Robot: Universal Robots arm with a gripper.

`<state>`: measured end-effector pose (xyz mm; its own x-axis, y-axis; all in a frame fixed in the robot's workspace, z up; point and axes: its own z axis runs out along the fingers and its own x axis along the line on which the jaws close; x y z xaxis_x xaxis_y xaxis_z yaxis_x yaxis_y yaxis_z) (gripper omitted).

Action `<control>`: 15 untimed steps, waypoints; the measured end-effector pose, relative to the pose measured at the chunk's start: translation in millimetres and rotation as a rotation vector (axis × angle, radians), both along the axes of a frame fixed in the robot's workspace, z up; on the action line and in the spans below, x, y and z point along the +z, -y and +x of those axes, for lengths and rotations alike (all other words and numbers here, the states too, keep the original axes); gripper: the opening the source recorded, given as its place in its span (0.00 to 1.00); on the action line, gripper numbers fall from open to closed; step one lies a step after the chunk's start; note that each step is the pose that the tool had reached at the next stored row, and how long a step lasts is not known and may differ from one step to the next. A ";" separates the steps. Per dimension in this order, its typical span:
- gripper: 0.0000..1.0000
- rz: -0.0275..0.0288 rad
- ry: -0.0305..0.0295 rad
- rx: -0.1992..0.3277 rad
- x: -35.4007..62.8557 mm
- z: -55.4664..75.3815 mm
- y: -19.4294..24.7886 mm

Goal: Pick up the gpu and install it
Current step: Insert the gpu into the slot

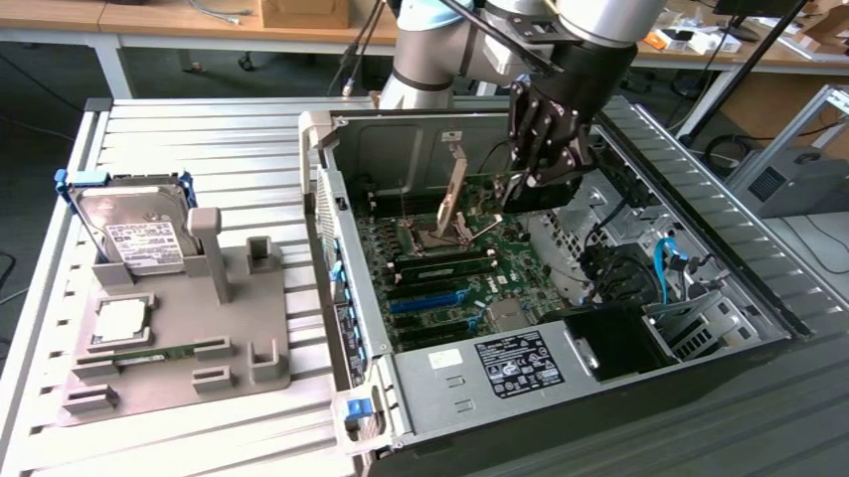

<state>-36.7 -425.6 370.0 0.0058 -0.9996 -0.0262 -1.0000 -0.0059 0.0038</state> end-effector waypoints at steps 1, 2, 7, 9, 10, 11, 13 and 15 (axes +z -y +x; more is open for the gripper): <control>0.27 0.0000 0.0000 0.000 -0.3 0.0 0.0; 0.27 0.0000 0.0000 0.000 -0.6 0.0 0.0; 0.27 0.0000 0.0000 0.000 -1.9 0.0 0.0; 0.27 0.0000 0.0000 0.000 -2.4 0.0 0.0; 0.27 0.0000 0.0000 0.000 -2.7 0.0 0.0; 0.27 0.0000 0.0000 0.000 -2.9 0.0 0.0; 0.27 0.0000 0.0000 0.000 -3.4 0.0 0.0; 0.27 -0.0001 0.0000 0.000 -3.8 0.0 0.0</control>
